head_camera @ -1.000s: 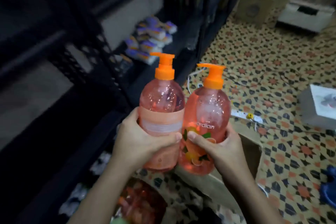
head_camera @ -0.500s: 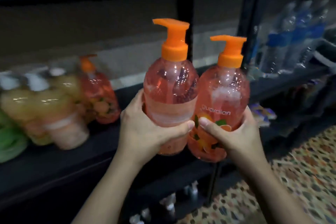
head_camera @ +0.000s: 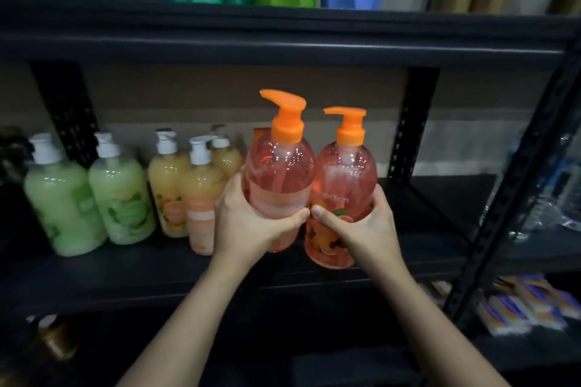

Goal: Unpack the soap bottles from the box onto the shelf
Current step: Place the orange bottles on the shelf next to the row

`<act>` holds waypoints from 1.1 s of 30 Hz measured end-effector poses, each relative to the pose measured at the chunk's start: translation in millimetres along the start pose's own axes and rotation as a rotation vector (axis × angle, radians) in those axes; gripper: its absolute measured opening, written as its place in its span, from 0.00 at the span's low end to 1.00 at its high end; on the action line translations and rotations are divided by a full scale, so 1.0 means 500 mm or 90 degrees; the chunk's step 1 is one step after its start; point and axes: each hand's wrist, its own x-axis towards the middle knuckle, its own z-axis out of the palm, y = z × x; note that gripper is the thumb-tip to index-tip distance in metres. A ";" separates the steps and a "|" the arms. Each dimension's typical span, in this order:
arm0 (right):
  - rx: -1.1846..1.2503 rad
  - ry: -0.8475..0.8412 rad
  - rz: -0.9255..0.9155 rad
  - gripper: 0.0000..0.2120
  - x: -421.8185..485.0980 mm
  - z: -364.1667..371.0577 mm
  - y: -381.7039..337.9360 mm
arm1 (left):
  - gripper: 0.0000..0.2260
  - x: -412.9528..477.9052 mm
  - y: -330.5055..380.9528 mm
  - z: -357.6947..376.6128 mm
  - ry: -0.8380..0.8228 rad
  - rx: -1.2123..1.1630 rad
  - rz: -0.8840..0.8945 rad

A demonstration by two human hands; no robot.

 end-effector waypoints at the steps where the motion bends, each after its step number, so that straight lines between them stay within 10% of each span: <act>1: -0.003 -0.006 0.003 0.34 0.004 0.011 0.004 | 0.40 0.001 -0.009 -0.003 0.012 0.010 -0.006; 33: -0.042 -0.013 0.048 0.39 0.042 0.037 0.061 | 0.43 0.025 -0.202 0.085 0.079 0.011 -0.214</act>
